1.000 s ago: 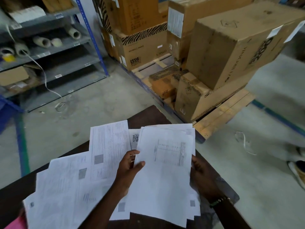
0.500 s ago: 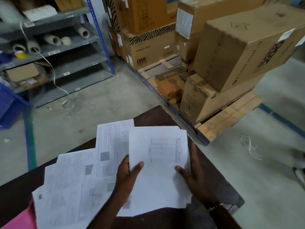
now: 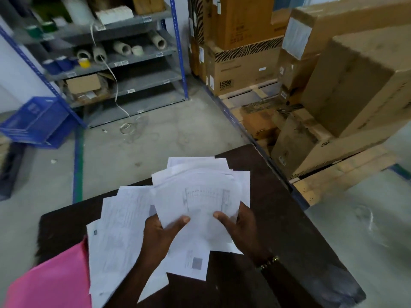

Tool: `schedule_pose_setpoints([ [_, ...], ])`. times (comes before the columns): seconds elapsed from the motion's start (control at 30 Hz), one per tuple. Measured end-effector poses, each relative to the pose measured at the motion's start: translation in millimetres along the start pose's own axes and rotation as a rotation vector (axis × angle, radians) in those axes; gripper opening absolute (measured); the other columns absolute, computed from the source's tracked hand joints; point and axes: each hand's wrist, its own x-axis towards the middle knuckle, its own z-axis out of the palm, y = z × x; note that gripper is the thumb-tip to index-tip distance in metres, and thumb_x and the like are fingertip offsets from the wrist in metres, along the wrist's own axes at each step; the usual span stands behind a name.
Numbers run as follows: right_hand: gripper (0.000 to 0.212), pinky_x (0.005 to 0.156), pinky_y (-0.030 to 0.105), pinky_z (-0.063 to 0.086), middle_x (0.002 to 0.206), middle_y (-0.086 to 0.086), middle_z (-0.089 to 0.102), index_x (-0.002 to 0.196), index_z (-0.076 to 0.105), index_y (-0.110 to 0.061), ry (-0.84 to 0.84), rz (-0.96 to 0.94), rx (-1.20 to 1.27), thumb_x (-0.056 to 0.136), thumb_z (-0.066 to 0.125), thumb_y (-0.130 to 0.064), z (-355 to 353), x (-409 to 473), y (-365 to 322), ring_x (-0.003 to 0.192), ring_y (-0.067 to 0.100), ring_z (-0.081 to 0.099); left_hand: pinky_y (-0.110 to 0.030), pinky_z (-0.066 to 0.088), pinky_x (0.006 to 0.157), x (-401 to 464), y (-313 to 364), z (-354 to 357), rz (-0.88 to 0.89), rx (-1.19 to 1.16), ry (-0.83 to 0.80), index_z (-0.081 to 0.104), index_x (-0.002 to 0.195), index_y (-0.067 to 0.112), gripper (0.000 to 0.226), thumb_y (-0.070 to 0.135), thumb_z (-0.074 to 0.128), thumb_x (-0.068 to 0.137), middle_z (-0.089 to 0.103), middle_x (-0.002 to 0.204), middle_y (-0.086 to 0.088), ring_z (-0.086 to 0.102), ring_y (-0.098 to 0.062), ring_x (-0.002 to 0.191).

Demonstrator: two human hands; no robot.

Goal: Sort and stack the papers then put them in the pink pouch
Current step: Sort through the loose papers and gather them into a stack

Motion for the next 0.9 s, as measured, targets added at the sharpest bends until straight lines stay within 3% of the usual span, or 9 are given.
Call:
schedule_pose_setpoints([
  [0.1, 0.041, 0.090, 0.024, 0.062, 0.117, -0.022, 0.076, 0.120, 0.070, -0.029, -0.017, -0.009, -0.044, 0.090, 0.081, -0.004, 15, -4, 7, 0.109, -0.002, 0.072, -0.038, 0.060, 0.086, -6, -6, -10, -0.058, -0.087, 0.059, 0.062, 0.118, 0.054, 0.055, 0.043, 0.088, 0.071, 0.073, 0.114, 0.021, 0.071, -0.012, 0.106],
  [0.23, 0.033, 0.083, 0.017, 0.060, 0.107, -0.024, 0.079, 0.108, 0.077, -0.028, -0.043, -0.040, 0.000, 0.088, 0.082, -0.002, 22, -1, -1, 0.102, 0.000, 0.075, -0.026, 0.060, 0.076, -6, 4, -50, -0.053, -0.083, 0.093, 0.067, 0.114, 0.043, 0.055, 0.040, 0.090, 0.064, 0.075, 0.107, 0.023, 0.072, 0.000, 0.098],
  [0.33, 0.031, 0.089, 0.028, 0.063, 0.109, -0.011, 0.082, 0.110, 0.078, -0.024, -0.138, -0.005, 0.005, 0.086, 0.085, -0.005, 34, 1, 9, 0.104, 0.009, 0.077, -0.041, 0.061, 0.086, -5, -14, -73, -0.248, 0.139, -0.007, 0.071, 0.113, 0.035, 0.069, 0.071, 0.083, 0.055, 0.078, 0.107, 0.006, 0.074, -0.016, 0.098],
  [0.43, 0.053, 0.097, 0.024, 0.057, 0.128, -0.007, 0.073, 0.131, 0.066, -0.023, -0.135, 0.036, -0.147, 0.084, 0.088, -0.032, 46, 1, 22, 0.118, 0.011, 0.069, -0.030, 0.057, 0.056, -7, -26, -79, -0.463, 0.558, -0.029, 0.076, 0.078, 0.018, 0.091, 0.099, 0.053, 0.045, 0.075, 0.068, -0.010, 0.072, -0.024, 0.060],
  [0.53, 0.058, 0.101, 0.027, 0.057, 0.135, -0.019, 0.066, 0.142, 0.052, -0.033, -0.129, -0.047, -0.143, 0.092, 0.081, -0.026, 53, 7, 24, 0.125, 0.002, 0.063, -0.033, 0.059, 0.061, 1, -31, -78, -0.296, 0.581, 0.081, 0.075, 0.073, 0.007, 0.096, 0.097, 0.047, 0.059, 0.072, 0.064, -0.013, 0.070, -0.026, 0.059],
  [0.6, 0.066, 0.102, 0.031, 0.058, 0.137, -0.019, 0.065, 0.148, 0.041, -0.034, -0.123, -0.058, -0.028, 0.096, 0.075, -0.011, 62, 14, 20, 0.127, 0.003, 0.064, -0.040, 0.061, 0.086, 7, -38, -76, -0.165, 0.465, 0.145, 0.076, 0.100, 0.018, 0.084, 0.092, 0.054, 0.068, 0.078, 0.091, -0.004, 0.074, -0.020, 0.083],
  [0.67, 0.074, 0.099, 0.024, 0.058, 0.138, -0.026, 0.063, 0.156, 0.031, -0.029, -0.101, -0.117, 0.011, 0.098, 0.070, -0.003, 70, 19, 17, 0.127, 0.001, 0.064, -0.048, 0.046, 0.112, 16, -40, -72, -0.065, 0.291, 0.171, 0.045, 0.146, 0.034, 0.077, 0.066, 0.071, 0.081, 0.059, 0.142, 0.009, 0.059, -0.015, 0.128],
  [0.77, 0.054, 0.091, 0.026, 0.061, 0.127, -0.033, 0.064, 0.148, 0.041, -0.021, -0.078, -0.250, -0.079, 0.103, 0.063, -0.002, 79, 31, 28, 0.119, 0.003, 0.068, -0.035, 0.036, 0.115, 25, -45, -66, 0.093, 0.104, 0.176, 0.011, 0.156, 0.045, 0.092, 0.033, 0.074, 0.091, 0.032, 0.146, 0.048, 0.045, 0.015, 0.131],
  [0.9, 0.030, 0.064, 0.044, 0.054, 0.103, 0.002, 0.072, 0.106, 0.077, -0.012, -0.085, -0.442, -0.139, 0.100, 0.060, 0.012, 87, 38, 45, 0.078, 0.038, 0.069, -0.026, 0.046, 0.111, 13, -48, -68, 0.283, 0.143, 0.251, 0.062, 0.133, 0.034, 0.041, 0.018, 0.068, 0.096, 0.063, 0.132, 0.030, 0.058, 0.004, 0.126],
])
